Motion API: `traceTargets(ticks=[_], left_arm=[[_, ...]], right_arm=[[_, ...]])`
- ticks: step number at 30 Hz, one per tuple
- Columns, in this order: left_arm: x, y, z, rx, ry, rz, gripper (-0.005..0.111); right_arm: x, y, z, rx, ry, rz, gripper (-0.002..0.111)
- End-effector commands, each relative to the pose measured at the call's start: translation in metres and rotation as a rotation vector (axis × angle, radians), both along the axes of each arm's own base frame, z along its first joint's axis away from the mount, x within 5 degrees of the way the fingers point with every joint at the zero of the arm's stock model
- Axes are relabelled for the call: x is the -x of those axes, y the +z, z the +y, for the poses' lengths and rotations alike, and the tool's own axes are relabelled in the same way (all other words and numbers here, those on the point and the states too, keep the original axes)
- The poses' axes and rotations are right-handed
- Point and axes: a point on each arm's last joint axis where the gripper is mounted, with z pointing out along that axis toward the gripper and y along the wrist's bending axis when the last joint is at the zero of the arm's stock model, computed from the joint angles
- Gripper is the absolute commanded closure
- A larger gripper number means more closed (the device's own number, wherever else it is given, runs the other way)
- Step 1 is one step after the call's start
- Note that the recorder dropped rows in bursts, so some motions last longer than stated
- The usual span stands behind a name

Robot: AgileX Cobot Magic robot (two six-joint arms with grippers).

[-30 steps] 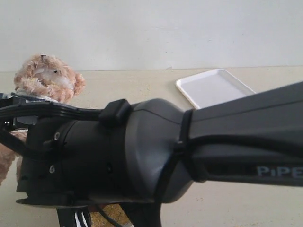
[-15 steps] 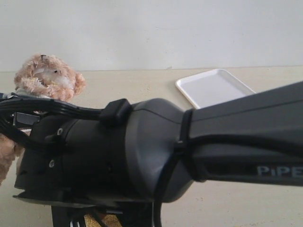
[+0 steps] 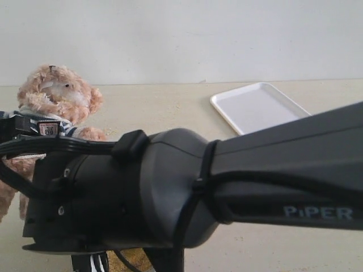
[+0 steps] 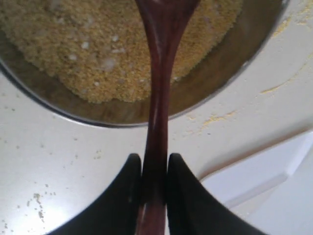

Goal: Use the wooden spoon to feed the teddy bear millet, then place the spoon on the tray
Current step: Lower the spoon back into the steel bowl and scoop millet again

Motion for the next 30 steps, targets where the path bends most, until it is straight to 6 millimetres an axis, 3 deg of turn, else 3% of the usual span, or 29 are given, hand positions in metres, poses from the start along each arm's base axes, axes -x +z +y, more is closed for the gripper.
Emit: traceTargets(ticks=[1,15,24,30], left_arm=[[-0.001,0.003,0.000,0.015,-0.002,-0.011,0.102],[-0.001,0.003,0.000,0.010,-0.002,-0.015,0.102],[-0.001,0.003,0.000,0.008,-0.006,-0.017,0.102],[-0.001,0.003,0.000,0.008,-0.006,-0.017,0.102]], right_arm=[[0.005,-0.003,0.000,-0.021,-0.044,0.061,0.109],[0.003,-0.001,-0.001,-0.038,-0.072,0.026,0.109],[-0.007,0.025,-0.014,-0.127,-0.142,0.049,0.109],[-0.011,0.027,-0.020,-0.158,-0.196,0.153,0.109]])
